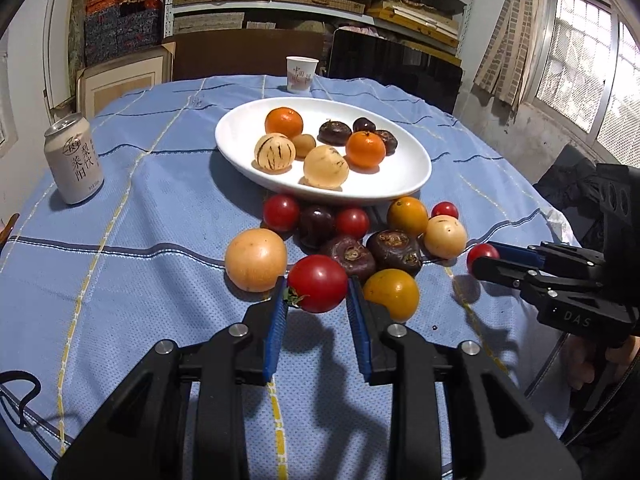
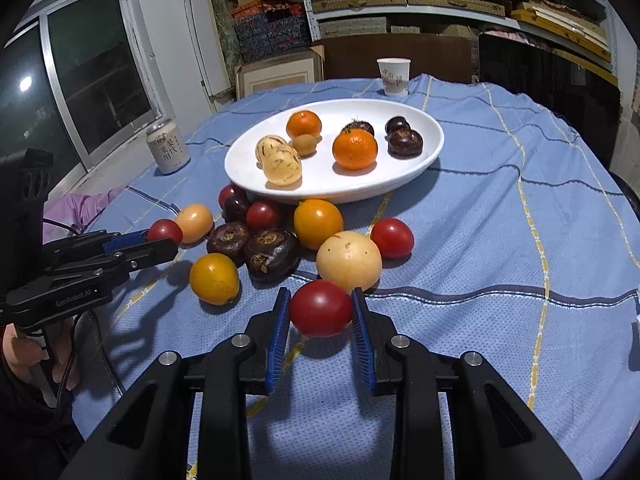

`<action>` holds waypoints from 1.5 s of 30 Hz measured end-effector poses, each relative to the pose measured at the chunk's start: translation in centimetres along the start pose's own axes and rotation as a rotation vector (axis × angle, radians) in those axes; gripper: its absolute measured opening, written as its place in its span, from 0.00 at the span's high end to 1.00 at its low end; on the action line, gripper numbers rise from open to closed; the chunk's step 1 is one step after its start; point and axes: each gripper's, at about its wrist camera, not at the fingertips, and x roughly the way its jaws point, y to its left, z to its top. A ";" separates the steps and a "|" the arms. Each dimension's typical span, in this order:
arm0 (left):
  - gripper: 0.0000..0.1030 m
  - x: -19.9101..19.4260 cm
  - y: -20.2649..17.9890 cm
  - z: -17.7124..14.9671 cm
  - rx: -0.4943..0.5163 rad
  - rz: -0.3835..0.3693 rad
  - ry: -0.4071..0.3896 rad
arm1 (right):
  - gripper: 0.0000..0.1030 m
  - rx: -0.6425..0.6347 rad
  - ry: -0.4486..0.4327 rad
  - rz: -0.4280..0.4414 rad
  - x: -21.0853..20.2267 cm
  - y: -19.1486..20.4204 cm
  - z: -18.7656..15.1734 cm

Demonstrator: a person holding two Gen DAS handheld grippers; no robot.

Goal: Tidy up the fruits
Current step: 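Carry both red tomatoes onto the plate and open both grippers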

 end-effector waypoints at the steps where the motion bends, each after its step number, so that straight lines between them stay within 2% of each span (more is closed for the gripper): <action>1: 0.72 -0.1 0.0 0.0 0.001 0.000 -0.006 | 0.70 0.000 -0.009 0.002 -0.2 0.0 0.0; 4: 0.72 -0.5 -0.2 0.0 0.007 0.001 -0.016 | 0.70 0.004 -0.039 0.013 -0.8 -0.1 0.0; 8: 0.72 -0.6 -0.6 0.2 0.017 -0.001 -0.012 | 0.70 0.031 -0.035 0.021 -0.7 -0.7 0.1; 12: 0.72 -0.5 -1.0 1.8 0.018 -0.007 -0.020 | 0.70 0.017 -0.051 0.026 -1.2 -0.5 0.8; 21: 0.72 1.6 -3.5 6.9 0.062 -0.031 -0.049 | 0.70 -0.032 -0.145 -0.039 -2.8 -1.8 7.0; 28: 0.72 5.0 -4.9 9.4 0.079 -0.048 -0.018 | 0.70 -0.034 -0.123 -0.065 0.3 -4.2 10.7; 36: 0.72 9.1 -5.2 9.8 0.083 -0.050 0.053 | 0.70 -0.019 -0.064 -0.053 4.6 -5.5 11.1; 42: 0.72 10.6 -5.0 9.8 0.080 -0.048 0.078 | 0.70 -0.027 -0.054 -0.043 5.9 -5.2 11.3; 44: 0.71 10.9 -4.9 9.8 0.075 -0.042 0.087 | 0.67 -0.038 -0.059 -0.049 6.0 -5.1 11.5; 45: 0.71 10.9 -4.8 9.9 0.071 -0.043 0.088 | 0.61 -0.045 -0.069 -0.045 6.0 -4.9 11.6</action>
